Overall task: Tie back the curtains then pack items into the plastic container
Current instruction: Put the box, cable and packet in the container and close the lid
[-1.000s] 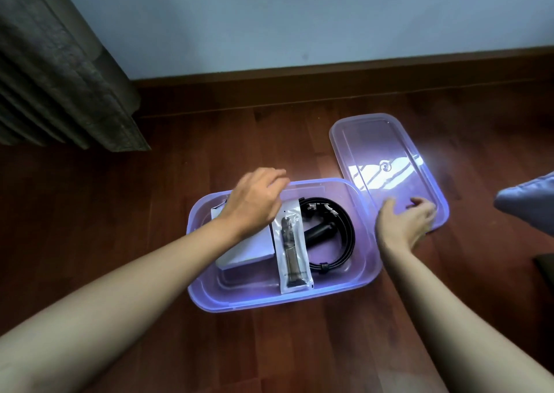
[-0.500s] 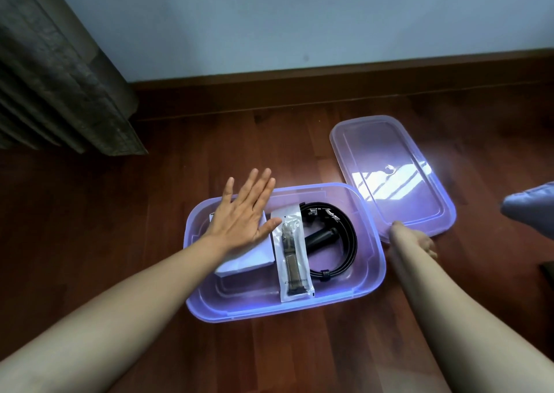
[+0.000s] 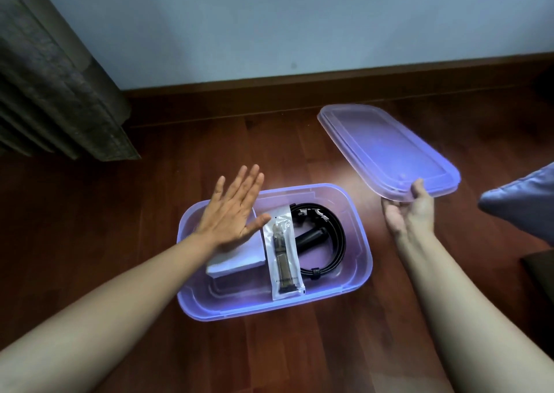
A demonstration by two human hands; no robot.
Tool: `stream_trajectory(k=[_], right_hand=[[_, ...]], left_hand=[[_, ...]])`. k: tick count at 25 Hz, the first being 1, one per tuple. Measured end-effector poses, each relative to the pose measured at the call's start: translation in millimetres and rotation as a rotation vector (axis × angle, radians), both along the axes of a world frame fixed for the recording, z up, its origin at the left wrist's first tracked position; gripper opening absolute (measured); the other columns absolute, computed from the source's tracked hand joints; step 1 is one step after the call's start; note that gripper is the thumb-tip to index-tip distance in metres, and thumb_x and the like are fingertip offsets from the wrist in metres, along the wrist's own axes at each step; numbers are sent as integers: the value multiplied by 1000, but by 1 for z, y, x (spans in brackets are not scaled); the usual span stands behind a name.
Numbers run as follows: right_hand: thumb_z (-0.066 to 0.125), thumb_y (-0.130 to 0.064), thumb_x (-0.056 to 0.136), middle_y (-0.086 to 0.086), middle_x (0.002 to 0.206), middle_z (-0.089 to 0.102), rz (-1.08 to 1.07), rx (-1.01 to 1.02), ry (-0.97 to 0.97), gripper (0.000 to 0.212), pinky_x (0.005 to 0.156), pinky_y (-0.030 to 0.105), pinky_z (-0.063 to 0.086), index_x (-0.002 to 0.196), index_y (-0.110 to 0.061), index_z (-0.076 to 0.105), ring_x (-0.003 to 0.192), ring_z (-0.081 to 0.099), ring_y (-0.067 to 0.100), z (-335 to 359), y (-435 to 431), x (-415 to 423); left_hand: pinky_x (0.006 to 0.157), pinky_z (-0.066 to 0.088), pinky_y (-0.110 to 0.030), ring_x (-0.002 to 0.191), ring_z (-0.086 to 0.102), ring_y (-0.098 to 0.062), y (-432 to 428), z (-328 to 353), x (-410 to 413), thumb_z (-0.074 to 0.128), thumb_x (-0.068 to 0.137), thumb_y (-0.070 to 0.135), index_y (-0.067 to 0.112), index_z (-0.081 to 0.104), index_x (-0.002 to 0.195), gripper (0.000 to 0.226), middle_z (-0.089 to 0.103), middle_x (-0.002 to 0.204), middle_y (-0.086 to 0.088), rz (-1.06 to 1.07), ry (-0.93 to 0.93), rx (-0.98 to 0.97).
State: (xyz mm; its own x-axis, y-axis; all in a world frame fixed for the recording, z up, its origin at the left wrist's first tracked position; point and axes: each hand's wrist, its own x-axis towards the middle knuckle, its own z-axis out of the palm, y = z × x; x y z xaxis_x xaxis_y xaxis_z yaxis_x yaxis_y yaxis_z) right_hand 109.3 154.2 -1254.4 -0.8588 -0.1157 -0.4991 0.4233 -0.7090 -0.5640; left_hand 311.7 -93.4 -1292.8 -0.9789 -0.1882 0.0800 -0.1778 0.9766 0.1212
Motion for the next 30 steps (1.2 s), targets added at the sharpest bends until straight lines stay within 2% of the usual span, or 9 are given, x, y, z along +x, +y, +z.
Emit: stream_trajectory(k=[5,8,10,13,15,17,20,25,30], right_hand=[[82,-17,26,9,78,71,202,-16,89,60,63,28,56,84,-2,75,69,68,21,16,17,3],[91,-22,8,8,78,73,437,70,67,75,66,27,53,78,-1,76,66,63,22,17,24,7],[89,-21,16,11,83,74,610,171,53,73,64,32,59,84,0,75,75,70,26,26,19,22],[63,-10,73,3,79,74,692,382,95,33,65,31,57,106,-6,64,75,70,21,33,7,45],[41,-2,89,-9,71,73,650,567,250,29,59,20,53,106,-15,60,68,68,7,27,6,51],[37,3,89,-16,70,71,665,723,393,34,59,12,51,100,-20,60,66,65,-3,23,8,63],[43,-1,85,-12,89,67,675,839,434,30,77,20,47,103,-19,58,93,63,9,6,14,78],[46,-23,77,7,129,57,726,876,366,52,103,42,40,127,-10,54,119,53,26,-20,19,94],[49,-21,85,3,135,50,815,994,322,43,96,34,36,128,-15,52,120,48,22,-12,10,75]], left_hand=[[114,20,-26,136,34,-15,-13,40,-9,18,95,53,12,25,147,66,28,153,-4,460,361,1076],[103,37,-36,113,58,-26,-35,71,-2,9,93,62,14,41,139,73,53,135,-13,703,518,1814],[99,45,-41,112,61,-27,-41,92,11,18,88,69,17,47,134,76,61,126,-10,636,504,2018],[81,55,-35,87,70,-14,-9,89,38,35,96,40,13,59,114,40,71,99,-4,624,460,1856],[95,48,-37,103,64,-13,7,68,58,37,100,22,11,52,126,31,64,117,-3,774,523,1546],[116,24,-34,138,33,-13,17,52,77,37,101,22,12,30,145,45,34,150,0,834,444,1347],[118,4,-26,143,6,-3,25,27,99,33,102,26,17,14,149,52,6,158,8,862,272,1196],[115,12,-22,137,16,1,20,22,102,34,102,25,17,13,149,52,13,154,12,877,311,1306],[109,28,-28,134,34,-10,9,25,95,39,99,24,18,27,146,49,35,146,8,910,330,1408]])
